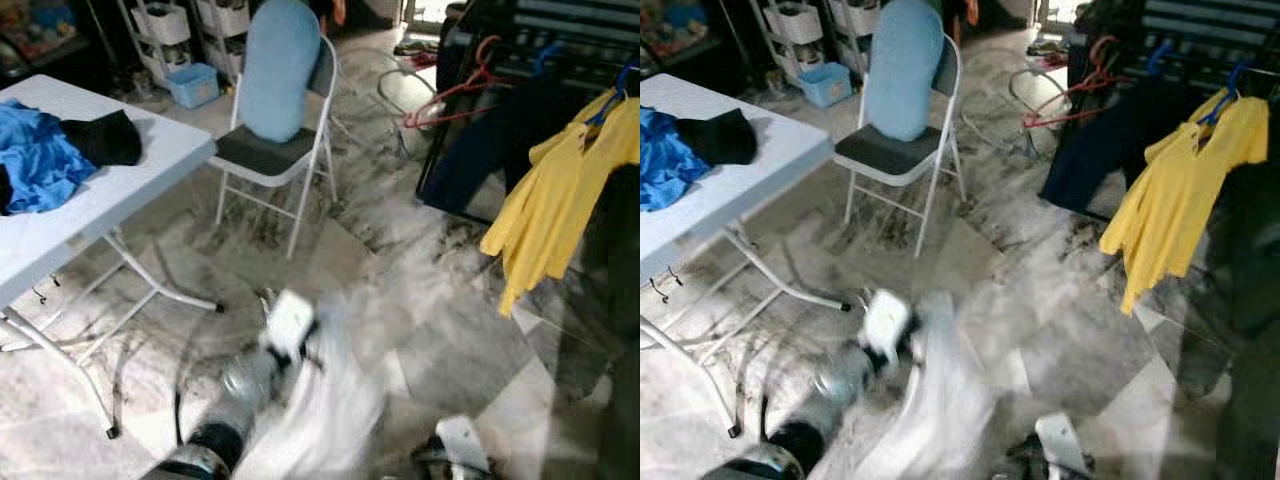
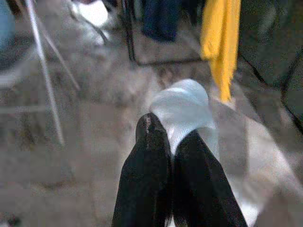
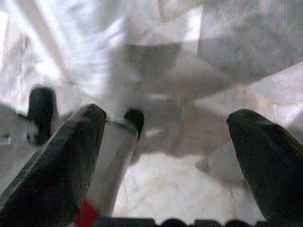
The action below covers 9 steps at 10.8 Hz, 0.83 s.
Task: Hang hanger
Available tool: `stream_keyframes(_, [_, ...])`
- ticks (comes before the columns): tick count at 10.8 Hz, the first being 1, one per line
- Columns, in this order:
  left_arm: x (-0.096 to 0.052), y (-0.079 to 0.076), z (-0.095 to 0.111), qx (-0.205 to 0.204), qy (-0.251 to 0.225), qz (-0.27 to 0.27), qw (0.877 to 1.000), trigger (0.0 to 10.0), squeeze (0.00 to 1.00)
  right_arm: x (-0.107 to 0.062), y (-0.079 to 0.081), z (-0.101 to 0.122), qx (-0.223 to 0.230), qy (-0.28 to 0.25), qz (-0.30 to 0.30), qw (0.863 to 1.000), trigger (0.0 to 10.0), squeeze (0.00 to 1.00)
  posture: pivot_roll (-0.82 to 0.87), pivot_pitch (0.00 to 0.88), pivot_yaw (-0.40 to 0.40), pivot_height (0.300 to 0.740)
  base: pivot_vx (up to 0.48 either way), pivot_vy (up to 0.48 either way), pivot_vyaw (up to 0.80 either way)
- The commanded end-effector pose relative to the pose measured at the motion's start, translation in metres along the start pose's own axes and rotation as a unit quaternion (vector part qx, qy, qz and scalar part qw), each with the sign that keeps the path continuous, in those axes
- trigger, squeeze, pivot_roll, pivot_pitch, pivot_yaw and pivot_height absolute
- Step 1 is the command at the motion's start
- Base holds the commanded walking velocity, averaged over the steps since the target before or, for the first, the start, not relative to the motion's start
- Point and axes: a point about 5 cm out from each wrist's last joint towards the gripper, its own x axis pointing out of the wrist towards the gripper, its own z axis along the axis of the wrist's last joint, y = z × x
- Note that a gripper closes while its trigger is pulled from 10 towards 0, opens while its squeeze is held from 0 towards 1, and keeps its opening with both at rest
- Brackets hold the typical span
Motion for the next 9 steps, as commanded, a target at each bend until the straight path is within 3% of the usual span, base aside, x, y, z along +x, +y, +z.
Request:
stream_keyframes(1, [0.001, 0.011, 0.014, 0.02, -0.035, 0.03, 0.999, 10.0, 0.0, 0.0, 0.0, 0.009, 0.028, -0.041, -0.019, 0.999, 10.0, 0.0, -0.12, 0.152, 0.034, 0.74, 0.0, 0.0, 0.0])
stream_keyframes(3, [-0.007, 0.032, 0.022, 0.037, -0.059, 0.078, 0.995, 10.0, 0.0, 0.0, -0.008, 0.046, 0.064, -0.154, -0.052, 0.985, 10.0, 0.0, -0.12, 0.179, 0.041, 0.74, 0.0, 0.0, 0.0])
stream_keyframes(4, [-0.018, 0.05, 0.029, 0.046, -0.077, 0.111, 0.99, 10.0, 0.0, -0.01, -0.022, 0.093, 0.081, -0.281, -0.07, 0.954, 10.0, 0.0, -0.14, 0.19, 0.057, 0.74, 0.0, 0.0, 0.0])
stream_keyframes(5, [-0.021, 0.063, 0.038, 0.061, -0.091, 0.154, 0.982, 10.0, 0.0, -0.021, -0.03, 0.117, 0.074, -0.335, -0.077, 0.936, 10.0, 0.0, -0.15, 0.191, 0.07, 0.74, 0.0, 0.0, 0.0])
stream_keyframes(6, [-0.025, 0.077, 0.048, 0.07, -0.104, 0.207, 0.97, 10.0, 0.0, -0.033, -0.039, 0.138, 0.061, -0.382, -0.083, 0.918, 10.0, 0.0, -0.15, 0.19, 0.073, 0.74, 0.0, 0.0, 0.0])
stream_keyframes(7, [-0.03, 0.089, 0.053, 0.053, -0.104, 0.256, 0.96, 10.0, 0.0, -0.049, -0.052, 0.166, 0.037, -0.425, -0.094, 0.9, 10.0, 0.0, -0.16, 0.186, 0.076, 0.74, 0.0, 0.0, 0.0])
stream_keyframes(9, [-0.029, 0.083, 0.054, 0.029, -0.107, 0.252, 0.961, 10.0, 0.0, -0.073, -0.063, 0.207, -0.031, -0.466, -0.098, 0.879, 10.0, 0.0, -0.15, 0.191, 0.074, 0.74, 0.0, 0.0, 0.0])
